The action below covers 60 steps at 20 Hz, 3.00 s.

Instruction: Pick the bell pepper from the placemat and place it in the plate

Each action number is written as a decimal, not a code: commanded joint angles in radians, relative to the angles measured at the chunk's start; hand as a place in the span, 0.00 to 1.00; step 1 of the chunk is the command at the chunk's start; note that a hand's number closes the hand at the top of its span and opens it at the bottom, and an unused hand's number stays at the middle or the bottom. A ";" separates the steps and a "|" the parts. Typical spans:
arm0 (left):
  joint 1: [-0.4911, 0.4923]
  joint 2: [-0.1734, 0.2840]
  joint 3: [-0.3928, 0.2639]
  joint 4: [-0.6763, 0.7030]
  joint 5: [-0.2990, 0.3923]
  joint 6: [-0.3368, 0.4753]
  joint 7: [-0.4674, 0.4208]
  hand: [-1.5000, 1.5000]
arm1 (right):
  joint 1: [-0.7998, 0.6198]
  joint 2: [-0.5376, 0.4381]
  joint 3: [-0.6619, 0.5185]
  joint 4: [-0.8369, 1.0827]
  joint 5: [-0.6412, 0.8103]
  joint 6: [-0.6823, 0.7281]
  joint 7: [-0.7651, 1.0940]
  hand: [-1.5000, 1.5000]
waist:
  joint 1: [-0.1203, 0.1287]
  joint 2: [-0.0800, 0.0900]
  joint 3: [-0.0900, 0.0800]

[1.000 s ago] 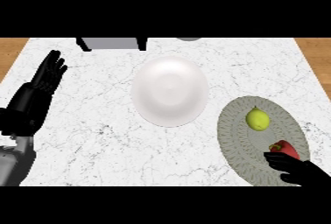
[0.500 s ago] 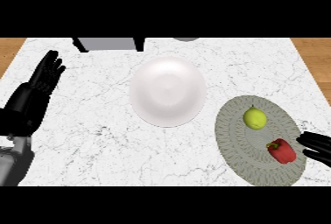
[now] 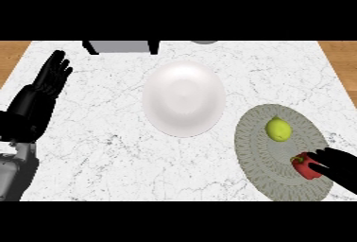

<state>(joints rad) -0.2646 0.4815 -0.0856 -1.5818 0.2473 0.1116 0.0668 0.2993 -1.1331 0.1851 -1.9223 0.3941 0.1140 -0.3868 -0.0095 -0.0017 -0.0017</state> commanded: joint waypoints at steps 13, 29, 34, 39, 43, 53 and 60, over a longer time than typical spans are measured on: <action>0.060 -0.088 0.025 -0.063 -0.083 -0.016 0.011 0.50 | -0.150 0.235 0.037 0.245 0.327 0.047 0.121 0.00 | 0.013 0.001 0.002; -0.012 -0.125 0.112 -0.049 -0.140 -0.096 0.076 0.50 | -0.254 0.474 0.072 0.453 0.595 0.066 0.103 0.00 | 0.007 0.001 0.002; -0.010 -0.157 0.118 0.019 -0.151 -0.112 -0.011 0.50 | -0.354 0.512 0.029 0.671 0.577 -0.025 -0.065 1.00 | 0.010 0.004 0.002; 0.023 -0.117 0.143 -0.053 -0.115 -0.151 0.059 0.50 | -0.359 0.581 0.003 0.632 0.610 -0.221 -0.085 1.00 | 0.014 0.001 0.002; 0.038 -0.151 0.127 -0.010 -0.155 -0.119 0.008 0.50 | -0.303 0.655 -0.040 0.473 0.610 -0.189 0.155 1.00 | -0.015 -0.004 0.000; 0.094 -0.103 0.200 -0.039 -0.144 -0.098 0.031 0.50 | 0.012 0.889 -0.296 0.421 0.668 -0.361 0.817 1.00 | -0.119 -0.025 -0.011; 0.048 -0.123 0.158 -0.058 -0.143 -0.110 0.053 0.50 | 0.087 1.121 -0.044 -0.015 0.894 -0.396 1.012 1.00 | -0.053 -0.014 -0.007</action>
<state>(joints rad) -0.2004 0.3712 0.0928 -1.6280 0.1081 0.0000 0.1095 0.3450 -0.1231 0.0202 -1.7495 1.1740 -0.2694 0.5199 -0.0917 -0.0224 -0.0149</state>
